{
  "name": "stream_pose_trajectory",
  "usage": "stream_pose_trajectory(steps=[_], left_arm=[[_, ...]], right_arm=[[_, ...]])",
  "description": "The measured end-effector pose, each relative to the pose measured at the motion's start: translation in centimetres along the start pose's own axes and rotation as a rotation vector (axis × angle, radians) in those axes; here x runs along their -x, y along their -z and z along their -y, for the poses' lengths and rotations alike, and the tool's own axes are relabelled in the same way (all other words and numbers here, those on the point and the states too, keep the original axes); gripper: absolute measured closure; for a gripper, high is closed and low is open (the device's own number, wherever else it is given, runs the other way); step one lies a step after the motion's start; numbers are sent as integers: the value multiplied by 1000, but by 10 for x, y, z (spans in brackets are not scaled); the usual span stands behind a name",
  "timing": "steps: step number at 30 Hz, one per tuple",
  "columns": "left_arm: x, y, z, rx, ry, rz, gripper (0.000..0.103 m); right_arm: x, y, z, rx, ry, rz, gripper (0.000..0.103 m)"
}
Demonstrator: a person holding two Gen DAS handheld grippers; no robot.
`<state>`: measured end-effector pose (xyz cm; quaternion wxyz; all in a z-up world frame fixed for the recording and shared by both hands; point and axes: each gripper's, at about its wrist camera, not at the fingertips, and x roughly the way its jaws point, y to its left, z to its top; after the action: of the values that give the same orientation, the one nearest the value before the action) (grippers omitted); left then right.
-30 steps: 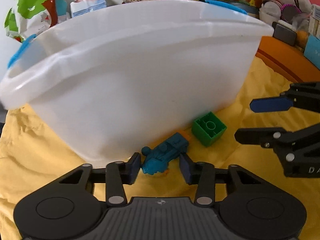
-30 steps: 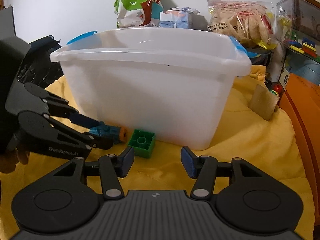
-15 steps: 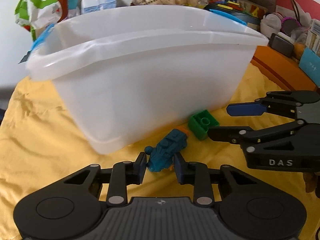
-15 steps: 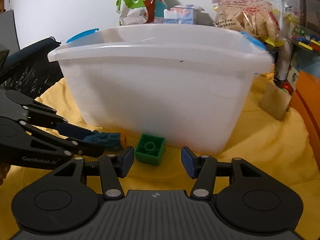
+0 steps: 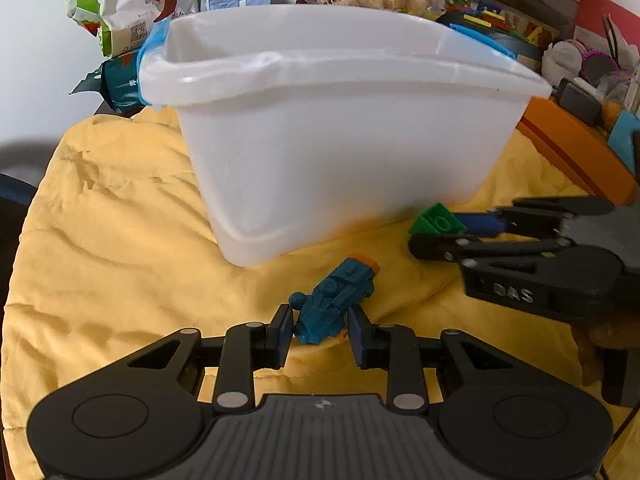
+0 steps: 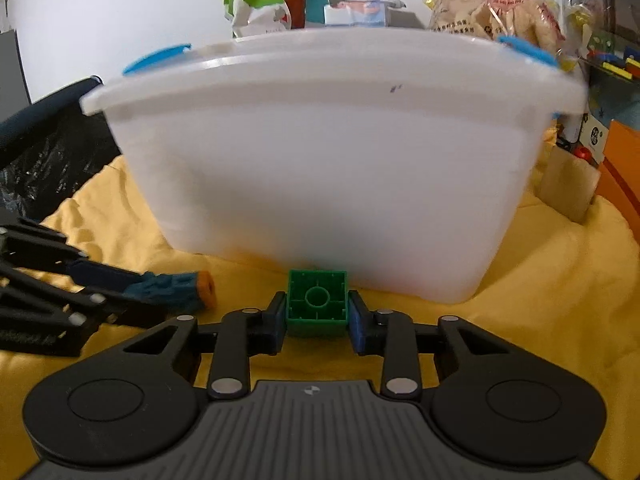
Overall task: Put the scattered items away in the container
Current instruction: 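Grasp the green brick with the right tool while the left tool grasps the teal toy figure, then carry the green brick and teal figure over the container and release both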
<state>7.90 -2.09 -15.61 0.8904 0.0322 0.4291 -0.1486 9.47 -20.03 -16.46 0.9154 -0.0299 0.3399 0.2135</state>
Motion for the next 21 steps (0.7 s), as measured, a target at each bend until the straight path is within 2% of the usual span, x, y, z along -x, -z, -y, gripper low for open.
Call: stream_pose_trajectory(steps=[6,14,18,21], left_arm=[[38,-10,4,32,7,18,70],[120,-45,7,14,-25,96,70],[148,-73,5,-7,-44,146,70],[152,-98,-1,-5,-67,171,70]], right_arm=[[55,-7,4,-32,-24,36,69],[131,-54,-3,-3,-55,156,69],[145,-82,-2,16,-44,208,69],[140,-106,3,16,-40,228,69]])
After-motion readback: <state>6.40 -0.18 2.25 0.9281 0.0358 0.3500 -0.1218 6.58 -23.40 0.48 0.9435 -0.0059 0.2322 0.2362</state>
